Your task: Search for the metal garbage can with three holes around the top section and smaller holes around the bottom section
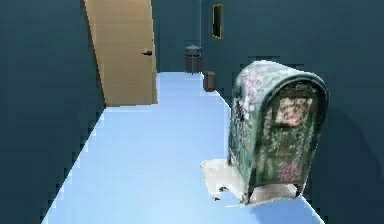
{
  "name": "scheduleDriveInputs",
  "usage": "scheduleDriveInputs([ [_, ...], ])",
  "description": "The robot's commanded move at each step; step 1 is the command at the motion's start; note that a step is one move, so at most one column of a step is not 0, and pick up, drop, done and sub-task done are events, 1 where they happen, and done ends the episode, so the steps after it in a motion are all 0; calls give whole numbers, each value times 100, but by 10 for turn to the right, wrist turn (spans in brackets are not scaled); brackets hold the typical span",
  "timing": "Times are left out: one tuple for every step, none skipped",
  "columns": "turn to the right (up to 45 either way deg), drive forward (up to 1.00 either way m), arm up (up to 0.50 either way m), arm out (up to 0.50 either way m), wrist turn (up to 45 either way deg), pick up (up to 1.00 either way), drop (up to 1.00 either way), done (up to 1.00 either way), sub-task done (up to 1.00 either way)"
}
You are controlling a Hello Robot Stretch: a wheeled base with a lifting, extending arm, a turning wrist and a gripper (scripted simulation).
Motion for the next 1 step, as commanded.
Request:
scheduleDriveInputs([
  [-120,0,0,0,0,0,0,0,0],
])
